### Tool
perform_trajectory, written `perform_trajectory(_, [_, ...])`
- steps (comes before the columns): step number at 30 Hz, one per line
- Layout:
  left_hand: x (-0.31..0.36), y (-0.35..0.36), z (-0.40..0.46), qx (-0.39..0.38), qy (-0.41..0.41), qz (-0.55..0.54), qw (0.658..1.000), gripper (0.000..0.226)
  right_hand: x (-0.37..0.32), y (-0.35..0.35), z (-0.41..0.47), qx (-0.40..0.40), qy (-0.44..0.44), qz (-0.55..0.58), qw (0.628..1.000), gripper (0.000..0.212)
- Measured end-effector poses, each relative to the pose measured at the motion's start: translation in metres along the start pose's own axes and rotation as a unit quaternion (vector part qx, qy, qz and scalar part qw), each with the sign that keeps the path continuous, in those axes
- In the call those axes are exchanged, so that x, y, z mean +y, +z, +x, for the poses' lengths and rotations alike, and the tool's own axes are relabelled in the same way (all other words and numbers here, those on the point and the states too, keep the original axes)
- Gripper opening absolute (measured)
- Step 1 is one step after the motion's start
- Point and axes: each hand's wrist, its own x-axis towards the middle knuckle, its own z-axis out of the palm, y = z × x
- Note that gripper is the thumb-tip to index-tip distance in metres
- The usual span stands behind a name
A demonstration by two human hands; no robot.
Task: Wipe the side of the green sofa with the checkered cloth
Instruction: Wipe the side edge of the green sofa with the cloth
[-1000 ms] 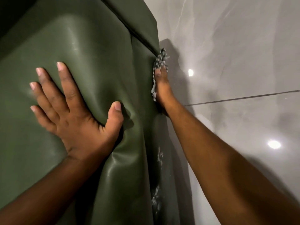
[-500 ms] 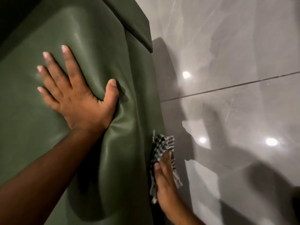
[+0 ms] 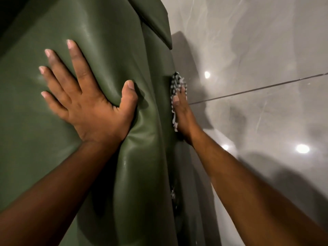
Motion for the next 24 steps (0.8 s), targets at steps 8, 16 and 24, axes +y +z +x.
perform_trajectory(8, [-0.002, 0.000, -0.002, 0.001, 0.003, 0.012, 1.000, 0.095, 0.043, 0.019, -0.197, 0.027, 0.098, 0.020, 0.995, 0.045])
perform_trajectory(16, [-0.005, 0.003, 0.000, 0.001, 0.002, -0.001, 1.000, 0.096, 0.025, 0.025, -0.186, 0.007, 0.071, -0.005, 0.997, 0.053])
perform_trajectory(24, [-0.003, 0.006, 0.000, -0.004, 0.000, 0.014, 1.000, 0.100, -0.073, 0.023, 0.066, 0.001, -0.073, -0.111, 0.991, 0.048])
